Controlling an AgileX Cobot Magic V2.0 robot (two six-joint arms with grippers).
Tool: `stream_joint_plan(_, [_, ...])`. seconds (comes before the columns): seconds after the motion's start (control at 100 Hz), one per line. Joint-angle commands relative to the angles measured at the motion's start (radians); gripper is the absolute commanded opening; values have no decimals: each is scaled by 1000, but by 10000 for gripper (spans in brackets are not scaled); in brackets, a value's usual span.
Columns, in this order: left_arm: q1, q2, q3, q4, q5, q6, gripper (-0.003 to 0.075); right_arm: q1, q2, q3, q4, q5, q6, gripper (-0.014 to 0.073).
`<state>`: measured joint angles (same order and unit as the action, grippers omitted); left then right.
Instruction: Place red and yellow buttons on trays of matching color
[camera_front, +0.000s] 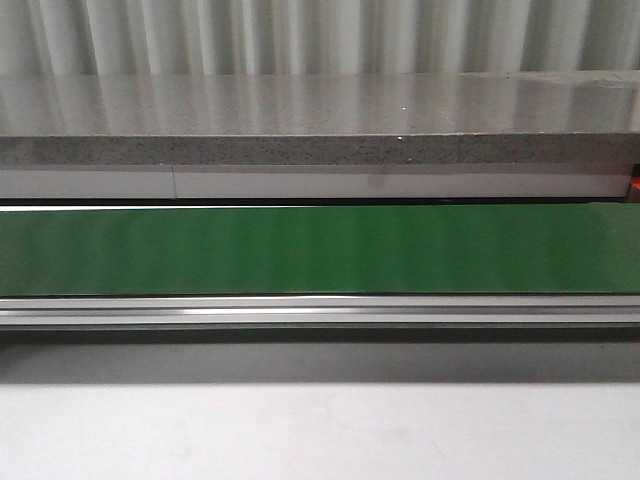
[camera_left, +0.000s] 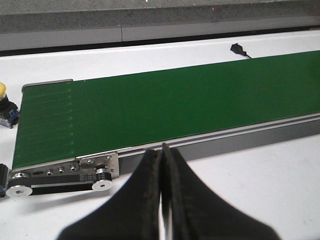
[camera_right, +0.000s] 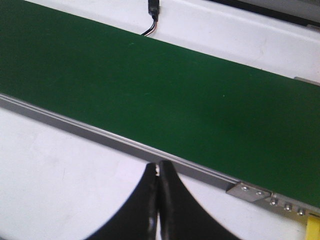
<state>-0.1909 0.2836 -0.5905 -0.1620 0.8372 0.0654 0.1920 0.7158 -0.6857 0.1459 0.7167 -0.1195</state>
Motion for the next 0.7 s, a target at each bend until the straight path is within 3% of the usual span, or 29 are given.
stream_joint_plan(0.0, [-10, 10, -23, -16, -85, 4, -20, 0, -103, 30, 3, -68, -12, -67])
stream_joint_plan(0.3, [-10, 33, -23, 5, -89, -2, -20, 0, -366, 129, 3, -59, -12, -67])
stream_joint_plan(0.51, [-8, 149, -74, 178, -113, -209, -19, 0, -380, 129, 3, -45, -12, -67])
stream_joint_plan(0.69, [-8, 292, -148, 237, -104, -242, 13, 0, -380, 129, 3, -45, -12, -67])
